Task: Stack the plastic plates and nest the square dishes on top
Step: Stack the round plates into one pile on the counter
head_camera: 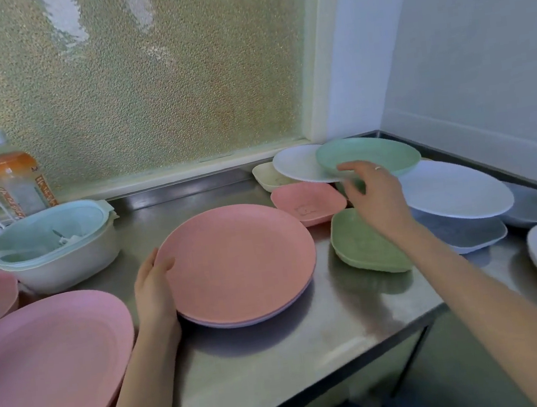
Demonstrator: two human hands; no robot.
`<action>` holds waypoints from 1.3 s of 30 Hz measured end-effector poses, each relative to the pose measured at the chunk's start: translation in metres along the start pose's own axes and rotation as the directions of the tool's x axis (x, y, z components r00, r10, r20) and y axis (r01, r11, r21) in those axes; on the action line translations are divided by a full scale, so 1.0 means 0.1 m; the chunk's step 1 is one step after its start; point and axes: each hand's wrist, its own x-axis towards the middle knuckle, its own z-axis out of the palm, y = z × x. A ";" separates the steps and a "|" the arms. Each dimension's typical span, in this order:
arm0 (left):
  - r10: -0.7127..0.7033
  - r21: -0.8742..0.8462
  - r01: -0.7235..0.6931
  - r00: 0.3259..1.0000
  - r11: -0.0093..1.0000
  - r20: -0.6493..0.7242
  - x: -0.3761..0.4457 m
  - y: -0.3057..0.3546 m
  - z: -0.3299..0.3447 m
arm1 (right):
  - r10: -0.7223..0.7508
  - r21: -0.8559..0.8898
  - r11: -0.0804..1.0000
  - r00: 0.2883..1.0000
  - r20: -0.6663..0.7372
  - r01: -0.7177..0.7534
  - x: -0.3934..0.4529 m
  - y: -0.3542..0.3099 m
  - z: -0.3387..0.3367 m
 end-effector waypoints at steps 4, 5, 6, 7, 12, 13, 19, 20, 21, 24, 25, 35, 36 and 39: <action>0.032 0.014 -0.032 0.999 0.999 0.003 0.04 -0.07 0.00 | 0.157 -0.276 0.952 0.986 0.065 -0.133 0.42 0.29 0.20; 0.035 0.024 -0.035 0.999 0.999 0.000 0.05 -0.08 0.00 | 0.162 -0.317 0.939 0.984 0.075 -0.131 0.45 0.33 0.25; 0.042 0.035 -0.041 0.999 0.999 -0.004 0.04 -0.07 0.01 | 0.158 -0.350 0.929 0.985 0.071 -0.124 0.47 0.36 0.30; 0.050 0.048 -0.049 0.999 0.998 -0.016 0.04 -0.05 0.02 | 0.155 -0.379 0.917 0.986 0.057 -0.122 0.49 0.37 0.34; 0.083 0.023 -0.082 0.995 0.996 -0.052 0.02 -0.04 0.06 | 0.153 -0.451 0.881 0.988 -0.009 -0.141 0.50 0.40 0.44; 0.083 0.020 -0.082 0.995 0.996 -0.052 0.01 -0.03 0.07 | 0.145 -0.445 0.885 0.989 -0.020 -0.139 0.49 0.39 0.43; 0.100 0.079 -0.096 0.994 0.992 -0.053 -0.02 -0.03 0.10 | -0.100 -0.280 0.959 0.979 -0.179 0.046 0.17 -0.09 0.39; 0.087 0.082 -0.083 0.995 0.993 -0.051 -0.04 -0.02 0.11 | -0.168 -0.204 0.970 0.967 -0.190 0.129 0.04 -0.24 0.42; 0.075 0.115 -0.070 0.996 0.991 -0.043 -0.04 -0.01 0.13 | -0.232 -0.123 0.970 0.953 -0.192 0.211 -0.12 -0.40 0.45; 0.052 0.171 -0.036 0.995 0.985 -0.087 -0.03 0.02 0.15 | -0.403 0.041 0.909 0.899 -0.172 0.415 -0.58 -0.81 0.56; 0.075 0.211 -0.052 0.992 0.976 -0.102 -0.02 0.02 0.14 | -0.441 0.063 0.888 0.883 -0.162 0.455 -0.72 -0.92 0.59; 0.073 0.084 -0.062 0.988 0.995 -0.133 -0.04 -0.01 0.13 | -0.472 0.125 0.880 0.874 0.116 0.459 -1.32 -1.05 0.46; 0.077 0.105 -0.064 0.990 0.992 -0.121 -0.06 0.01 0.13 | -0.456 0.146 0.888 0.875 0.163 0.435 -1.31 -1.05 0.44; 0.067 0.060 -0.062 0.994 0.996 -0.087 -0.07 -0.01 0.12 | -0.402 0.204 0.914 0.860 0.316 0.352 -1.25 -1.08 0.39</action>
